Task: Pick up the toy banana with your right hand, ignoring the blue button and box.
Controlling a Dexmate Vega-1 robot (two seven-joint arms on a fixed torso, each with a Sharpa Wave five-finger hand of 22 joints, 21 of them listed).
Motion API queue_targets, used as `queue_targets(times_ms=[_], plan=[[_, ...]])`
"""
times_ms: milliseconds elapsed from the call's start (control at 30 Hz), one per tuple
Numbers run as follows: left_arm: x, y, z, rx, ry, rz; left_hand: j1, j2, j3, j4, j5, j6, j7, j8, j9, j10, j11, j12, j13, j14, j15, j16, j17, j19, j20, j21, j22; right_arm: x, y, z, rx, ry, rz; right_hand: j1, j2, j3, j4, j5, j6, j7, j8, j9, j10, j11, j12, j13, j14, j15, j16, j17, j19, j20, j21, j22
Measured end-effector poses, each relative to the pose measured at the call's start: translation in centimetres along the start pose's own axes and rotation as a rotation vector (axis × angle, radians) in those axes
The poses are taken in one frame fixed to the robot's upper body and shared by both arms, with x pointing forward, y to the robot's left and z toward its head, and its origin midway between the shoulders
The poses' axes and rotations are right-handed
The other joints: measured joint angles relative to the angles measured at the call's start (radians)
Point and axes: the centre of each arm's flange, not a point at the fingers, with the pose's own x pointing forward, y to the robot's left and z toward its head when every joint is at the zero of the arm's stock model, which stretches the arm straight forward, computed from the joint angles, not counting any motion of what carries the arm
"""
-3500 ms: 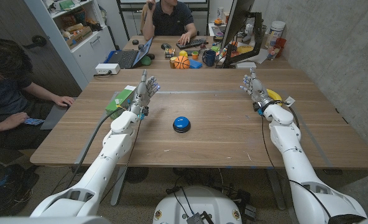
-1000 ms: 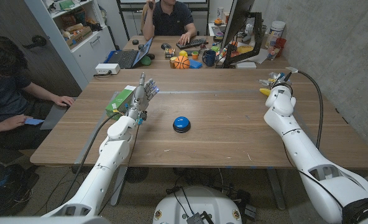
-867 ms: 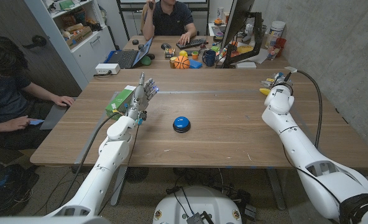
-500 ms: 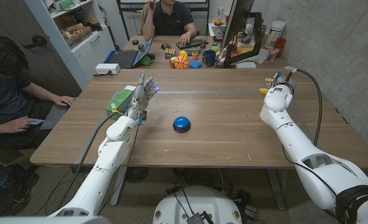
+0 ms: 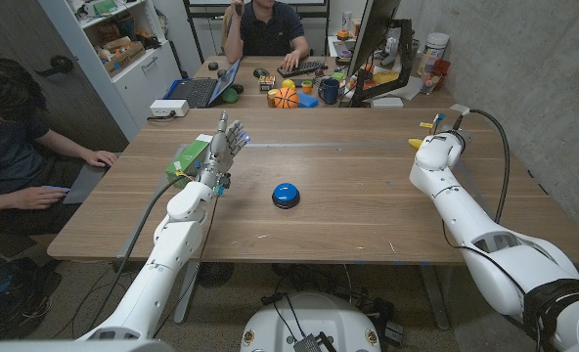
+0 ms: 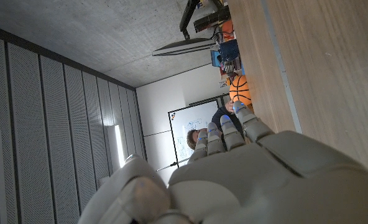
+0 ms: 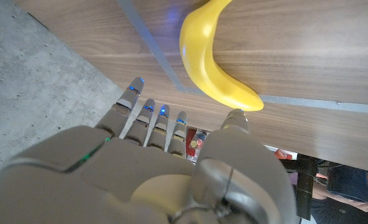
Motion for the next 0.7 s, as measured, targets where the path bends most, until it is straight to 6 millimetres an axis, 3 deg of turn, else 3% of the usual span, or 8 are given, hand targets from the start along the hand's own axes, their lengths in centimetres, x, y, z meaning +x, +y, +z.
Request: queue_targets(times_ms=[700], plan=[[0.3,0.0,0.3,0.000,-0.012,-0.005,0.000,0.000,0.000,0.000,0.000,0.000,0.000,0.000,0.000,0.000,0.000,0.000,0.000,0.000,0.000,0.000,0.000,0.000,0.000,0.000,0.000,0.8,1.7,-0.4,0.003,0.021,0.070,0.010,0.000,-0.004,-0.004,0.004,0.059,-0.027,0.012,0.005,0.022,-0.014,0.000,0.000,0.007,0.000,0.000,0.000,0.000,0.000,0.000,0.000]])
